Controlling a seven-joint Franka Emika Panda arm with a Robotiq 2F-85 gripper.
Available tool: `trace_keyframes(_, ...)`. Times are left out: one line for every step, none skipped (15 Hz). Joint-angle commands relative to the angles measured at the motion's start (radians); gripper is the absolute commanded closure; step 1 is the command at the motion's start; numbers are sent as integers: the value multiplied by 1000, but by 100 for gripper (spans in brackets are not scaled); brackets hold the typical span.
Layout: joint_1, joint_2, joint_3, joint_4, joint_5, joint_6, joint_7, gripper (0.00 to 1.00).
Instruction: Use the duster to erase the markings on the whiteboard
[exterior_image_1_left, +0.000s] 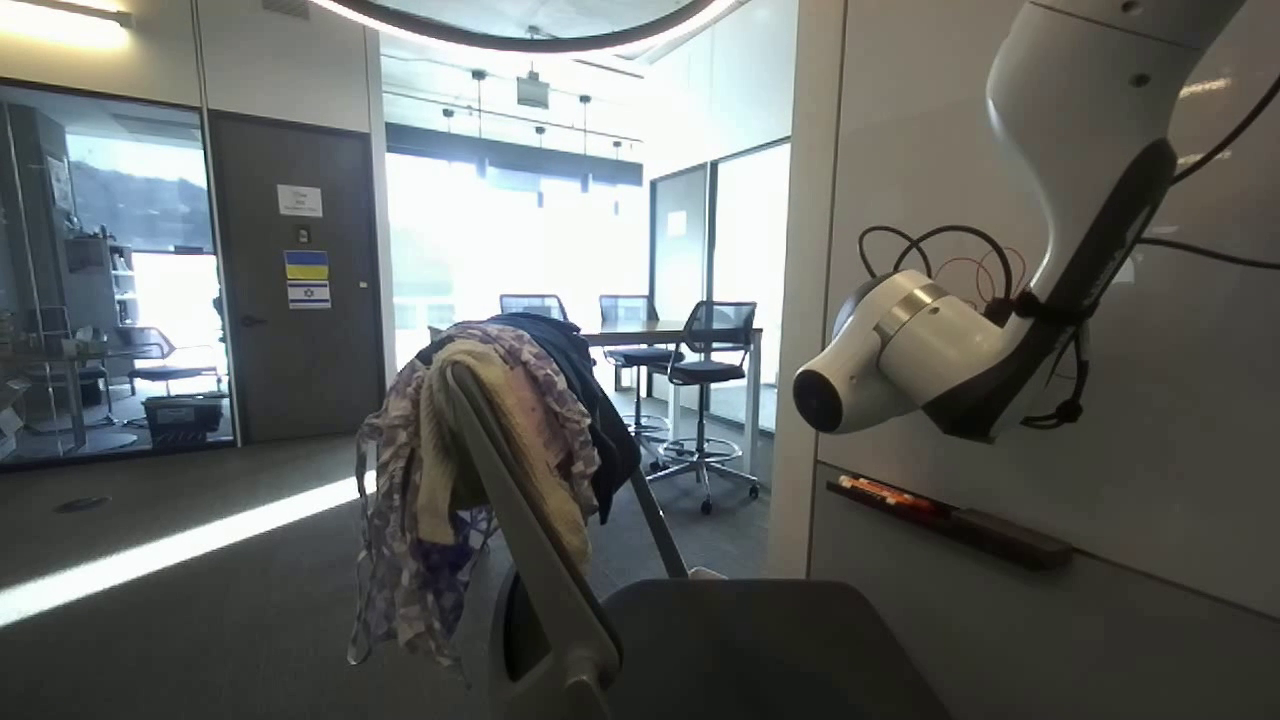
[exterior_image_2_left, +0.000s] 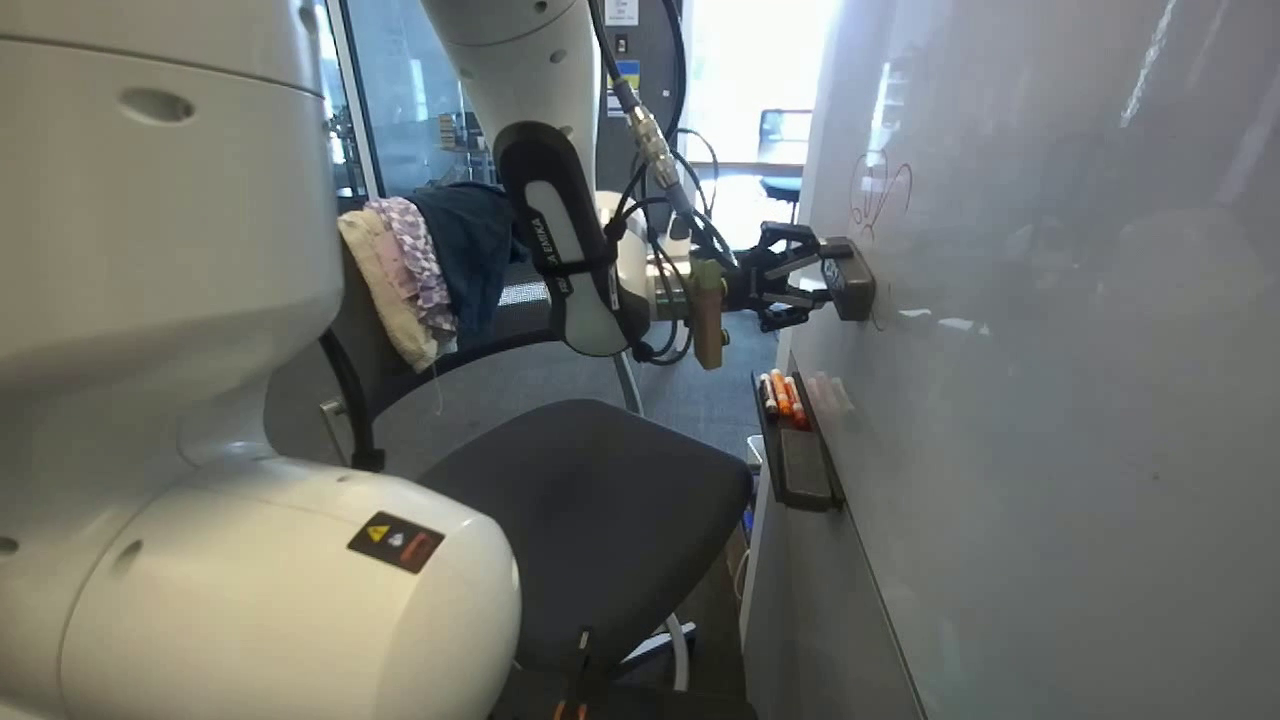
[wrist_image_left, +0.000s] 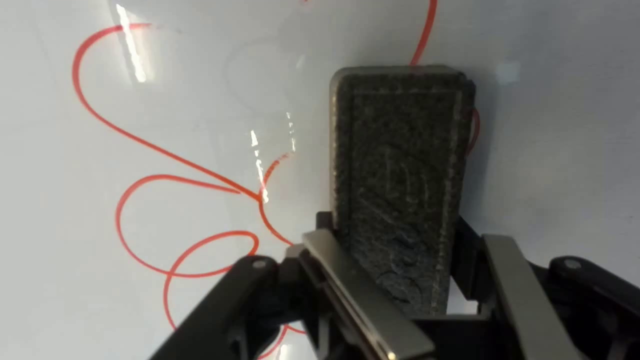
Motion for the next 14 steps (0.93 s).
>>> trace_keyframes(-33,16,-11,32,-19,-63,55,69)
trace_keyframes(-33,4,-10,26,-18,-71,62,69)
trace_keyframes(-33,-14,-10,20,-15,-75,71,69)
trace_keyframes(-34,-32,-11,18,-14,-86,81,69)
trace_keyframes(-33,-44,-10,17,-12,-94,87,69)
trace_keyframes(-34,-60,-10,18,-8,-102,92,69)
trace_keyframes(-34,-76,-9,19,-7,-108,91,69)
trace_keyframes(-32,-91,-8,20,-6,-115,89,69)
trace_keyframes(-31,-106,-8,23,-6,-121,80,69)
trace_keyframes(-30,-118,-7,28,-3,-128,75,69)
trace_keyframes(-26,-138,-4,29,4,-141,65,69)
trace_keyframes(-23,-158,-2,30,12,-153,54,69)
trace_keyframes(-21,-169,0,39,25,-162,39,69)
trace_keyframes(-17,-174,4,50,35,-170,19,69)
